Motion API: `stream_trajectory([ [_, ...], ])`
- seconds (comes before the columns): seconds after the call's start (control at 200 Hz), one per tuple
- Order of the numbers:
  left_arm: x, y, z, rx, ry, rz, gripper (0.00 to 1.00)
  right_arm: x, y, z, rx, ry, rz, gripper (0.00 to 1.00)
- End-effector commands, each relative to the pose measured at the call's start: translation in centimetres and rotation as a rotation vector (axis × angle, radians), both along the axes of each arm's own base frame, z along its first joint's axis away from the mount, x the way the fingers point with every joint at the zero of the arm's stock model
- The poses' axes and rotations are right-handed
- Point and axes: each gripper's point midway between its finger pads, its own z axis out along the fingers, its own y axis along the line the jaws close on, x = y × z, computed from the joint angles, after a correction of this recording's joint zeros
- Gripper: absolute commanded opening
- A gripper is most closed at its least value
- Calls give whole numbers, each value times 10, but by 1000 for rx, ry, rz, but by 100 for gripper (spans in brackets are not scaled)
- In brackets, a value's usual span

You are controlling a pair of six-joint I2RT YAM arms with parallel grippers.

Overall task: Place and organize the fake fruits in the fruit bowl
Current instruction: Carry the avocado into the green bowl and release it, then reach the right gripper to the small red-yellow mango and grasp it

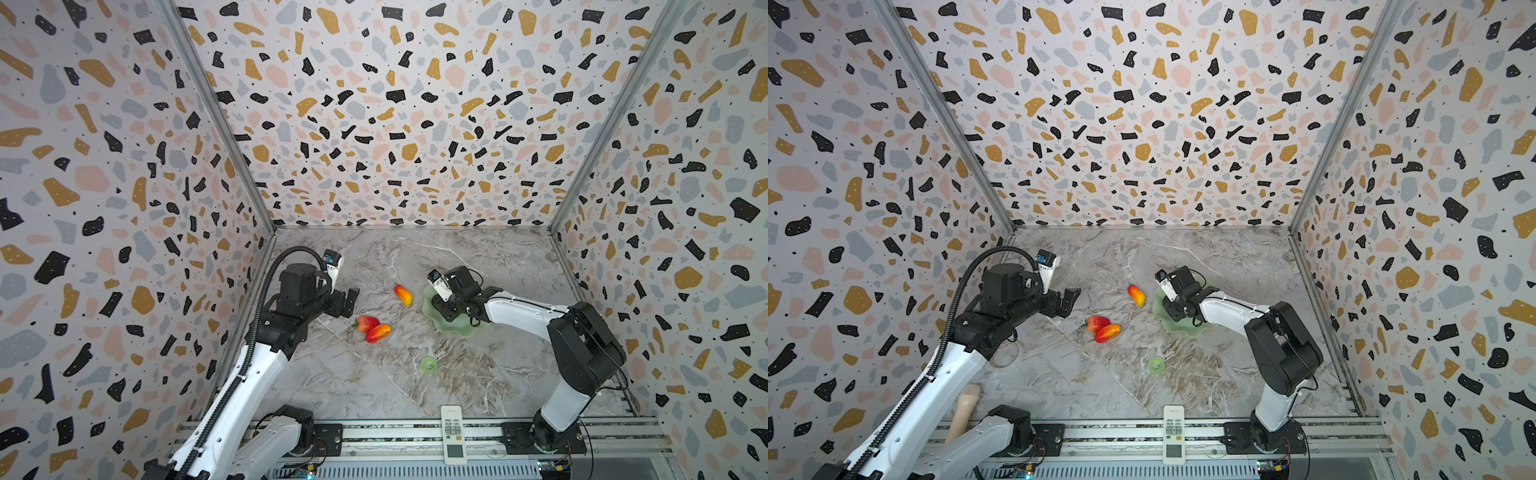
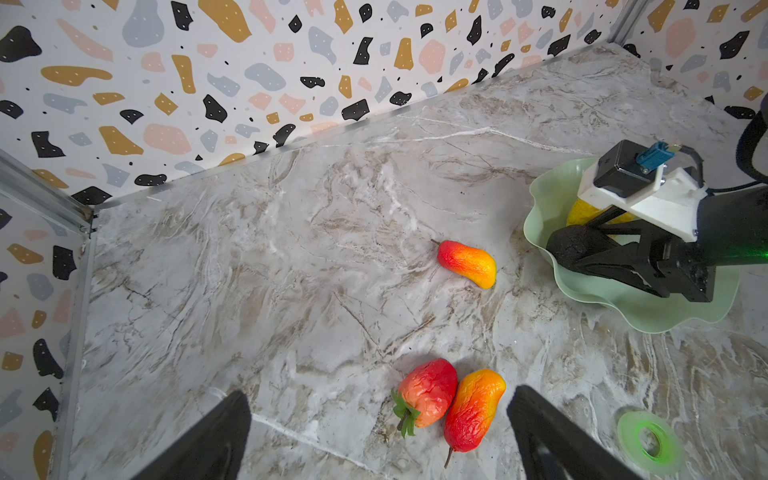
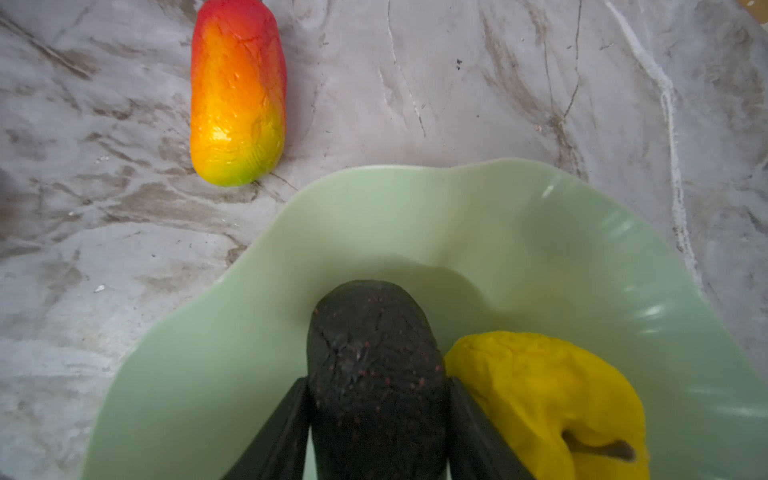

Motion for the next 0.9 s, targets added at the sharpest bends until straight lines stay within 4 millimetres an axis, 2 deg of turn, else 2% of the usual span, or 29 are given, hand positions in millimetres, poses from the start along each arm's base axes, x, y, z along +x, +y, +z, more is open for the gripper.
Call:
stream_trajectory([
  [0.0,2,-4,11,-17,-37,-12,99,3,2,16,9,-38,-5,56],
  [0.14,2,-4,11,-15,-38,-12,100,1,6,30,0,-58,16,67],
  [0.325,3,-4,11,-16,-39,-13,100,-1,17,71,23,-120,54,76],
  [0.471,3,-4,12,-18,-41,-13,99,-9,46,105,65,-175,130,85],
  [0.526,3,-5,12,-21,-41,-15,100,-9,61,112,92,-185,161,100],
  [0.551,3,-5,12,-23,-40,-16,100,-8,68,114,105,-184,173,99],
  [0.626,3,-5,11,-26,-36,-13,100,-4,89,113,133,-170,190,99],
  [0.746,3,-4,12,-27,-36,-4,100,10,116,100,160,-139,177,99],
  [0.891,1,-4,12,-25,-34,-6,100,31,137,72,155,-72,143,99],
])
